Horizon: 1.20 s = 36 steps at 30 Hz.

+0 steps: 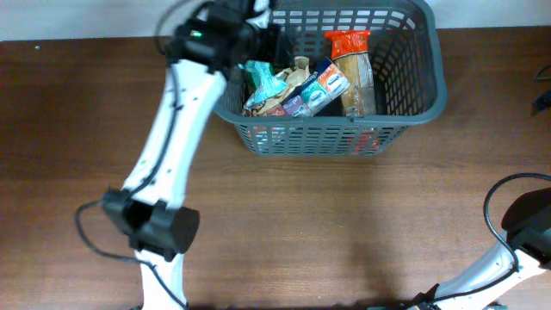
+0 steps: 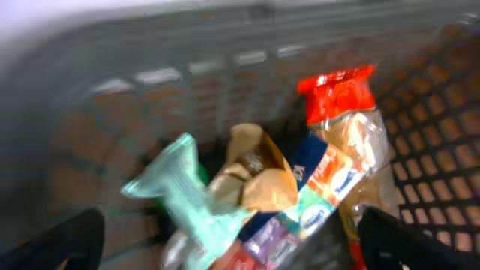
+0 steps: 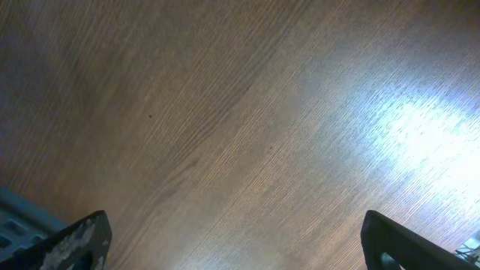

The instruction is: Pack container

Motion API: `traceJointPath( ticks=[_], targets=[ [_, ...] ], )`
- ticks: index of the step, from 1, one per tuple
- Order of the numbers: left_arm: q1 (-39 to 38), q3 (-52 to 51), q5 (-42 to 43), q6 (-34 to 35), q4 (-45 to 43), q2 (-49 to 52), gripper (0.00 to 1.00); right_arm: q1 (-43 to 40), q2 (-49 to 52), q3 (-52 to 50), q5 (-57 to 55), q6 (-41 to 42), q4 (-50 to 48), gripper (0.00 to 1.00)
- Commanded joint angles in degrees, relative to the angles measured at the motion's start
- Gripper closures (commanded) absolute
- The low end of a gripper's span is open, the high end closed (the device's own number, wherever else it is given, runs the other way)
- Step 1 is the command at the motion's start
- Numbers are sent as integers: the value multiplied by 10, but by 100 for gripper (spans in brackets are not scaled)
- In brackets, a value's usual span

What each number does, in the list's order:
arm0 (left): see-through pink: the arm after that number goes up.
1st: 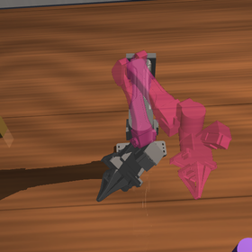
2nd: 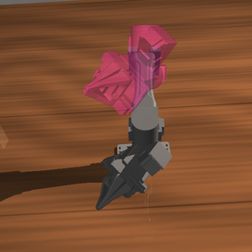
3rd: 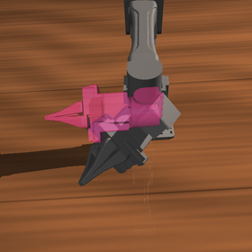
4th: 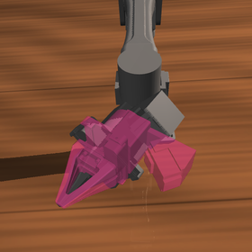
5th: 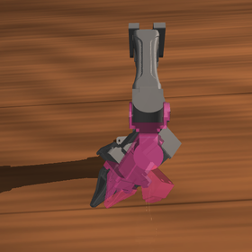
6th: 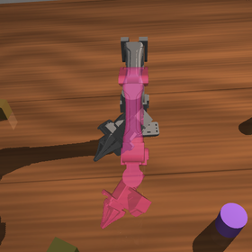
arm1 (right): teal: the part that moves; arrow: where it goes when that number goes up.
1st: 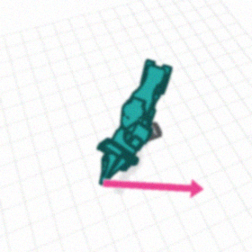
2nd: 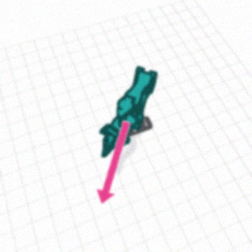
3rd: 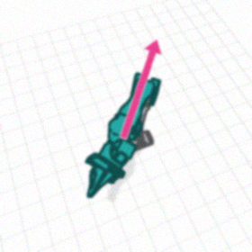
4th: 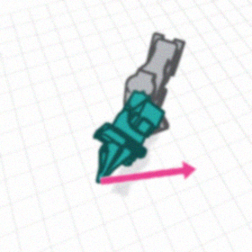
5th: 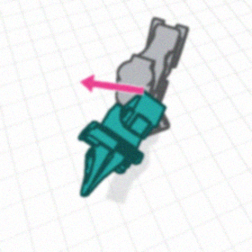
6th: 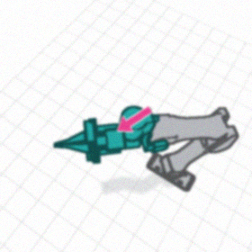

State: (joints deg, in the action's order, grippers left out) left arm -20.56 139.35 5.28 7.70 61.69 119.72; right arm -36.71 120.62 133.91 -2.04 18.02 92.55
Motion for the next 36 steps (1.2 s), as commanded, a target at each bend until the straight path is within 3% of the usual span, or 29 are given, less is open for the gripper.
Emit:
traceJointPath(
  ticks=[1,12,19,25,30,36],
  targets=[
    [21,62,-21,-34,28,-106,1,0,-1,-2,1,5,0,1],
    [54,65,-68,-47,210,-297,1,0,-1,-2,1,5,0,1],
    [53,65,-68,10,338,-396,1,0,-1,-2,1,5,0,1],
    [53,33,-83,39,350,-508,1,0,-1,-2,1,5,0,1],
    [54,-66,-112,52,350,-622,1,0,-1,-2,1,5,0,1],
    [53,-251,-133,123,350,-752,1,0,-1,-2,1,5,0,1]
  ],
)
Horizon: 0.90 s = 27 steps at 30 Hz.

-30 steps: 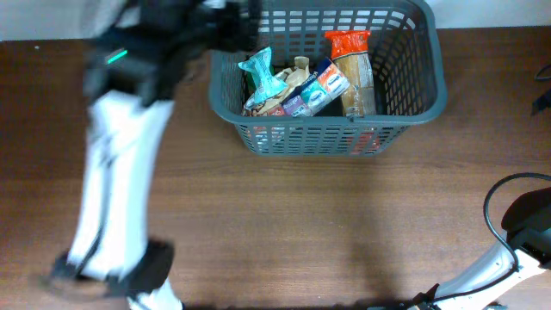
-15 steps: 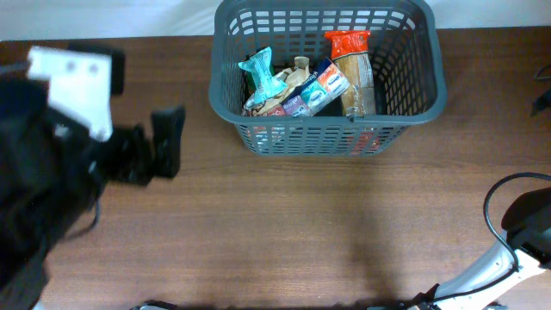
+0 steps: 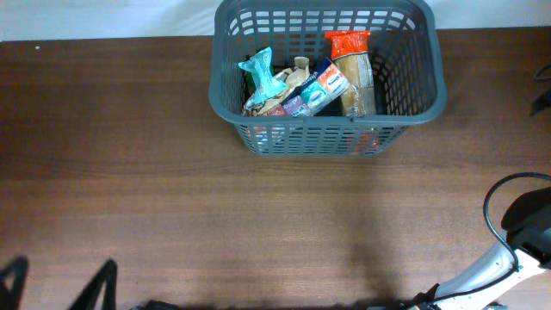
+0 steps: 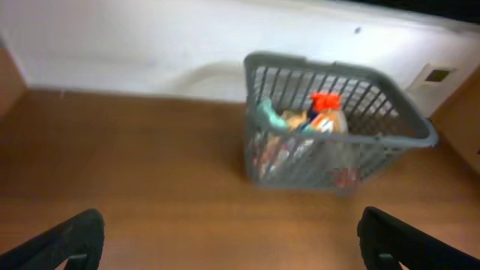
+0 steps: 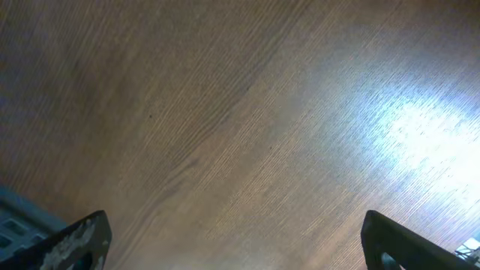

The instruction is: Pack container

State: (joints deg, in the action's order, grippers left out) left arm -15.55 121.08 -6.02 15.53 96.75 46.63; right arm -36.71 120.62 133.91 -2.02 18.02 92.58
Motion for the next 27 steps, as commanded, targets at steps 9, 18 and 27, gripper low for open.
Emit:
traceJointPath(
  ticks=[9,18,27],
  targets=[
    [3,-229,-17,119,-1,-76,1,0,-1,-2,1,5,0,1],
    [3,-254,-31,95,-1,-76,1,0,-1,-2,1,5,0,1],
    [3,-327,-43,-61,-113,-77,1,0,-1,-2,1,5,0,1]
  ],
)
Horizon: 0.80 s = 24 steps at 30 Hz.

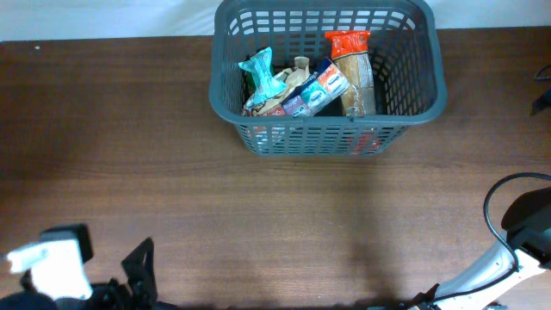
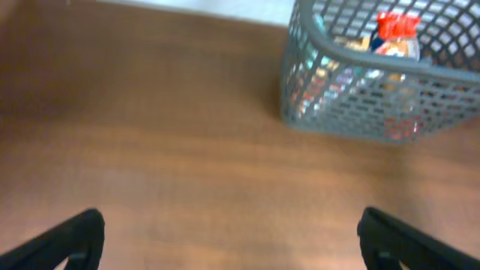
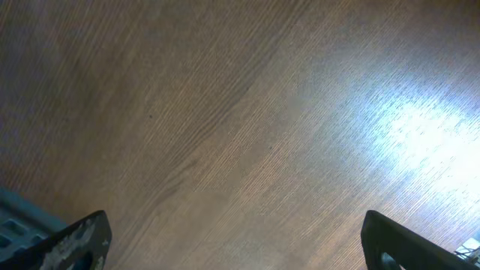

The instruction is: Pack container

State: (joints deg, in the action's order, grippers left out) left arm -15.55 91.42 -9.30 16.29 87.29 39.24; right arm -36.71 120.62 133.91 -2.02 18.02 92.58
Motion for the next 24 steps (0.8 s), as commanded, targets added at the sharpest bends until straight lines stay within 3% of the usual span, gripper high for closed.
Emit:
traceJointPath(
  ticks=[1,8,16,24],
  targets=[
    [3,-47,-11,-77,-35,-3,1,0,-1,-2,1,5,0,1],
    [3,-225,-10,-164,-217,-45,1,0,-1,-2,1,5,0,1],
    [41,-452,5,-173,-388,-171,1,0,-1,-2,1,5,0,1],
    [122,-624,150,-254,-518,-285,1,0,-1,-2,1,5,0,1]
  ],
)
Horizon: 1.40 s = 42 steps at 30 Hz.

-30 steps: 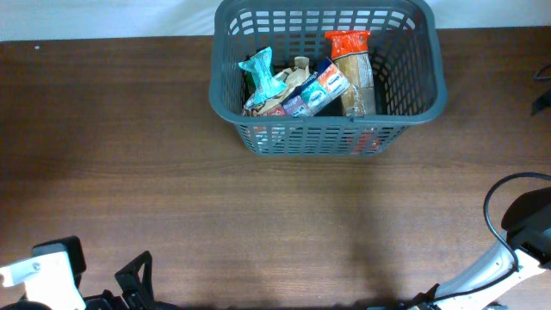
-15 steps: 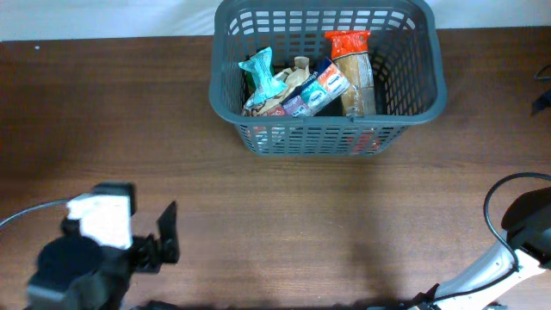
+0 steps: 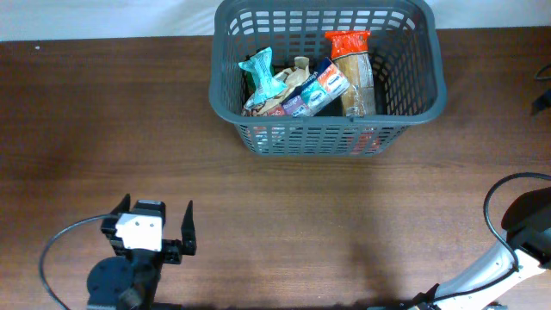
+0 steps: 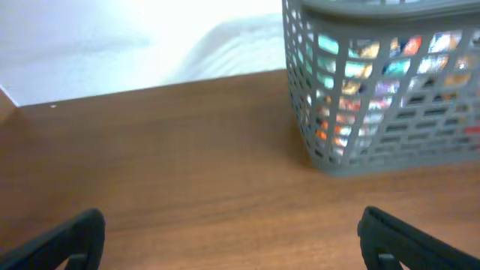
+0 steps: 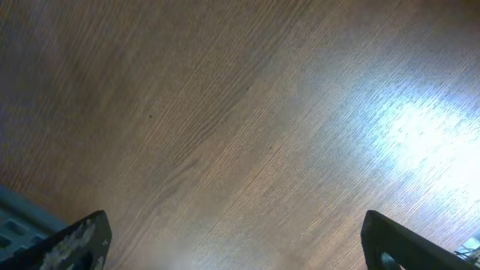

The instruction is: Pack container

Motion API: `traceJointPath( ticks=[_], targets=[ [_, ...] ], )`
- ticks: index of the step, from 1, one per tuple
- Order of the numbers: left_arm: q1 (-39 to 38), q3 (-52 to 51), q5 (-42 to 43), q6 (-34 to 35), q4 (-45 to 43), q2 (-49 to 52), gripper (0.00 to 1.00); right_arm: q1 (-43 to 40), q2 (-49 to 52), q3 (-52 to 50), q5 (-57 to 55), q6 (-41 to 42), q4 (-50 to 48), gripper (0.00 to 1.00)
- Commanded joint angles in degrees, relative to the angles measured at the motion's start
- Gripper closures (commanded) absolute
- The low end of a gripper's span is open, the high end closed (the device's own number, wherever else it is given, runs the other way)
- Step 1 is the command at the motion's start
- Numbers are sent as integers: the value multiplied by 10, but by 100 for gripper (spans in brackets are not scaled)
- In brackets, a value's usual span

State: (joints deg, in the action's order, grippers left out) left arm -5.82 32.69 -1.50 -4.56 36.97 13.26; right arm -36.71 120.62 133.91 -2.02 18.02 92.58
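Note:
The grey mesh basket (image 3: 327,138) stands at the table's far middle. Inside lie a teal pack (image 3: 261,73), a brown paper bag (image 3: 297,73), a blue and white pack (image 3: 317,89) and a red-topped clear bag (image 3: 351,65). My left gripper (image 3: 157,207) sits low at the front left, far from the basket, open and empty. In the left wrist view its fingers (image 4: 75,240) frame bare wood, with the basket (image 4: 375,150) ahead at right. My right gripper (image 5: 240,247) is open over bare table, nothing between its fingers (image 5: 409,244).
The brown wooden table (image 3: 344,224) stretches between the basket and the arms. The folded left arm base (image 3: 112,280) is at the front left. The right arm with its cable (image 3: 516,232) is at the front right corner. A white wall (image 4: 112,37) lies behind the table.
My left arm has shifted from the front left corner a little right and folded down. Its camera now looks level at the basket's side instead of down on it. The right arm is unchanged.
My left gripper was open over the left side of the basket, above the teal pack. Then it was back at the table's front left edge, empty, with the basket's contents unchanged. It stayed near that edge and now rests folded there. The right gripper never moved.

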Motion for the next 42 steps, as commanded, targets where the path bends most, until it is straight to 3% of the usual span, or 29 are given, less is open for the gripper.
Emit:
traceJointPath(
  ticks=[1,21,42],
  targets=[
    [34,-49,76,-46,-16,-32,1,0,-1,-2,1,5,0,1],
    [68,-220,82,-62,-43,-130,1,0,-1,-2,1,5,0,1],
    [68,-240,92,-58,-42,-130,1,0,-1,-2,1,5,0,1]
  ],
)
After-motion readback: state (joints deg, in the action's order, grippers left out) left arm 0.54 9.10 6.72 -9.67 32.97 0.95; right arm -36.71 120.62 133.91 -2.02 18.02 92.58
